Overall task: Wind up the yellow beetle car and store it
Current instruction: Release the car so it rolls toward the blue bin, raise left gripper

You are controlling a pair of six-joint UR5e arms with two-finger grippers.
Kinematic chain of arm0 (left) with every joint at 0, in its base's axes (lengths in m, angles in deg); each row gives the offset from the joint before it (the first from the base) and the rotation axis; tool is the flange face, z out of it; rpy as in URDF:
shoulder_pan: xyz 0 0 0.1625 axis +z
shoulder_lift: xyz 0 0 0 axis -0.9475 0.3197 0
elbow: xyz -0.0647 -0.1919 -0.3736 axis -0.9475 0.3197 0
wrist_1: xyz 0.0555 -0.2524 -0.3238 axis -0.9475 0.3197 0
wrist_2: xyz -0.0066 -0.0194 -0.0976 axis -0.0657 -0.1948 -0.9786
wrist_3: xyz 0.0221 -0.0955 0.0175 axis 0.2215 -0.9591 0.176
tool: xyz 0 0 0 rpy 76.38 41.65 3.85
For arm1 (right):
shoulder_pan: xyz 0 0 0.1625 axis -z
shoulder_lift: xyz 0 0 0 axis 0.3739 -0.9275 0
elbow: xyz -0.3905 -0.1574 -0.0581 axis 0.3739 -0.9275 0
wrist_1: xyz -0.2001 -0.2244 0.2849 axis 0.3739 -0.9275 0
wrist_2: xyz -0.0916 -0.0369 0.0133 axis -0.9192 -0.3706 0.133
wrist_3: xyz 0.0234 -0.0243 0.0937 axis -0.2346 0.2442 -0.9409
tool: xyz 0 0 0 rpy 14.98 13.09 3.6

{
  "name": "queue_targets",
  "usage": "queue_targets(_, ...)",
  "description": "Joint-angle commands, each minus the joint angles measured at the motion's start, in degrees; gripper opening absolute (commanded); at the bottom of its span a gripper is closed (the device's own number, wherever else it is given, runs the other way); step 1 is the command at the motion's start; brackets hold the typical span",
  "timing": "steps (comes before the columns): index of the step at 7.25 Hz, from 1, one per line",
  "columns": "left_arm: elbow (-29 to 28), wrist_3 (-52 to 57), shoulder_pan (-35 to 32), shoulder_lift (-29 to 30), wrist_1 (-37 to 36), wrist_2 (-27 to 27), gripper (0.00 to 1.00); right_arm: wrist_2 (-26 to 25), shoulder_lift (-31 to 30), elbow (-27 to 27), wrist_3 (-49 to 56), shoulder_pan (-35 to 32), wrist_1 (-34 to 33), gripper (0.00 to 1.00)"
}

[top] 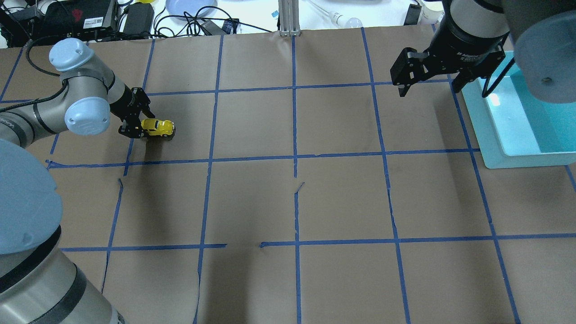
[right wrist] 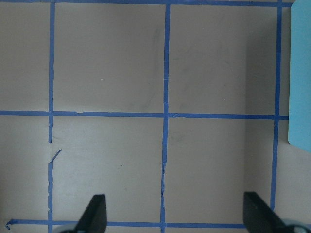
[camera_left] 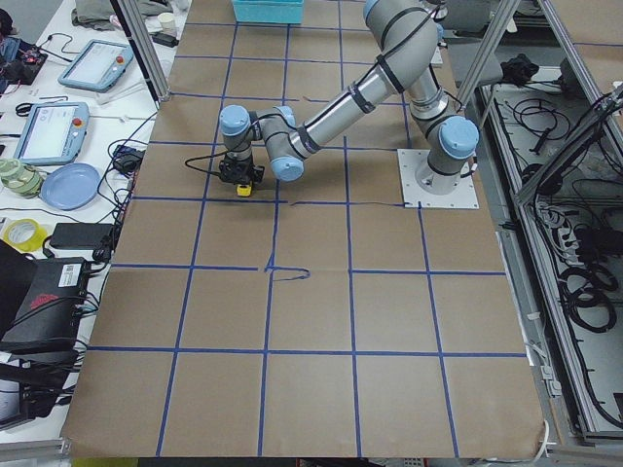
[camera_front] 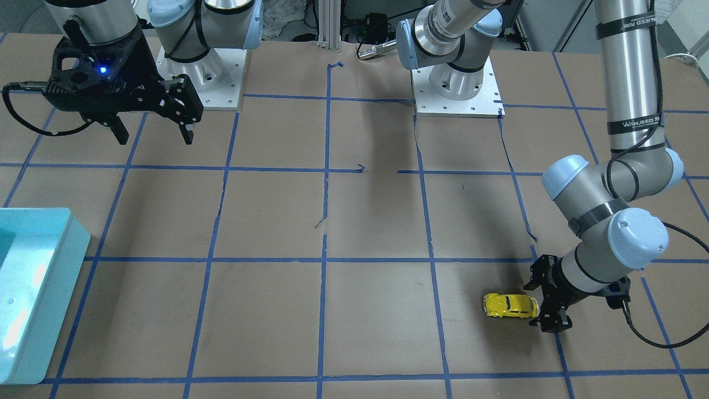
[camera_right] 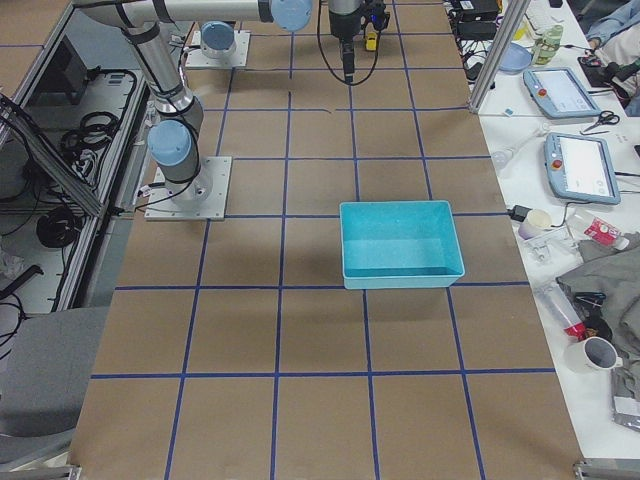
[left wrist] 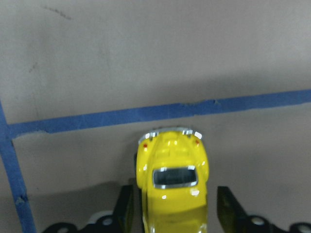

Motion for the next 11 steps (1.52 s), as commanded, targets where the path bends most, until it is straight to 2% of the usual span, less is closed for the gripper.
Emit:
queue_targets(1, -0.22, 0.38, -0.68, -2.14, 0.06, -0.27, 1.00, 0.01, 0.01, -0.08, 0.00, 0.00, 0.00, 1.00)
queue_targets(3, -0.22, 2.74, -1.83, -5.21, 1.37, -0.79, 1.00, 0.01, 0.01, -0.08, 0.00, 0.09, 0.00, 1.00)
queue_targets(4, -1.09, 8.33, -1.92, -7.40, 4.51, -0.80, 1.00, 0.01, -0.08, 0.18, 0.00, 0.00, 0.00, 1.00)
queue_targets(6, -8.70, 21.06, -1.92, -11.01, 18.79, 0.08, 1.00, 0.01, 0.01, 0.09, 0.09, 0.18, 0.00, 1.00)
queue_targets(7, -12.66, 30.53, -1.92, -12.07, 23.39, 2.08, 1.00, 0.01, 0.01, 0.09, 0.09, 0.17, 0.00, 1.00)
queue_targets(8, -14.71, 33.84, -1.83, -12.95, 27.70, 2.45, 1.00, 0.01, -0.08, 0.00, 0.09, 0.09, 0.00, 1.00)
queue_targets(10, -14.99, 37.18, -1.92, -14.88, 28.80, 2.45, 1.00, 0.01, 0.01, -0.17, 0.09, 0.17, 0.09, 1.00)
queue_targets(11, -14.90, 47.05, -2.09, -16.72, 29.15, 2.37, 1.00, 0.01, 0.45, -0.52, 2.01, 0.00, 0.52, 1.00)
